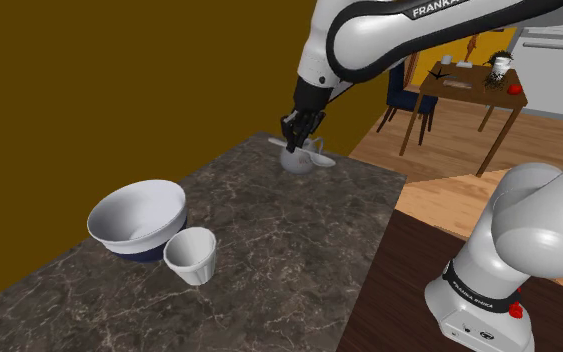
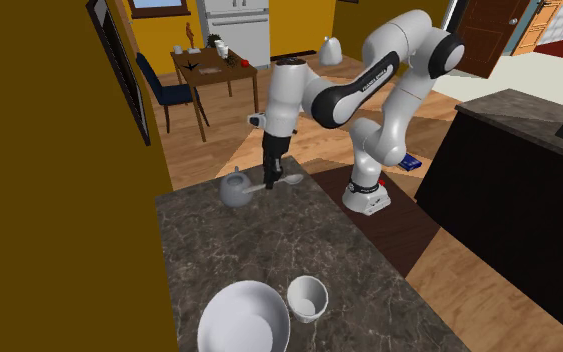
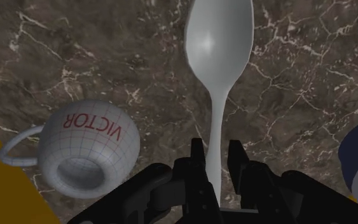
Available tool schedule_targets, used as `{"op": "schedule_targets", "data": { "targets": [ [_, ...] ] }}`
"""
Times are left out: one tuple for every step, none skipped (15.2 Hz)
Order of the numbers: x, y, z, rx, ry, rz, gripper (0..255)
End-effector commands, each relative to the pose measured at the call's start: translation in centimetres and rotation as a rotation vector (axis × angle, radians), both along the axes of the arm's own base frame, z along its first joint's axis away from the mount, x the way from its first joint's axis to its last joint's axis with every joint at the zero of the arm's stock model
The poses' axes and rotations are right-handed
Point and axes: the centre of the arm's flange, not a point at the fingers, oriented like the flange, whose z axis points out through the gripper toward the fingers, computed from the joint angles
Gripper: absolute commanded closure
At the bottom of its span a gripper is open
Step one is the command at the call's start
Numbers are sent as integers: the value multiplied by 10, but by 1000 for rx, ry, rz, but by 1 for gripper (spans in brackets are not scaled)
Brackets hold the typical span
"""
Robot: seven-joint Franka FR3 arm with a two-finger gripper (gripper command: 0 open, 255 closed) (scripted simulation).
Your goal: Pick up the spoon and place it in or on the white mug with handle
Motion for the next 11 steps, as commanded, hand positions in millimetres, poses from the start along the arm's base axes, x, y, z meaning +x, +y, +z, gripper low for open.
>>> {"op": "schedule_targets", "data": {
  "targets": [
    [0, 0, 8, 0, 1, 0, 255],
    [7, -11, 9, 0, 1, 0, 255],
    [14, -22, 10, 0, 1, 0, 255],
    [21, -34, 11, 0, 1, 0, 255],
    [28, -45, 12, 0, 1, 0, 255],
    [35, -56, 13, 0, 1, 0, 255],
    [42, -67, 14, 0, 1, 0, 255],
    [49, -78, 15, 0, 1, 0, 255],
    [56, -89, 16, 0, 1, 0, 255],
    [63, -100, 17, 0, 1, 0, 255],
    [70, -111, 18, 0, 1, 0, 255]
  ]
}}
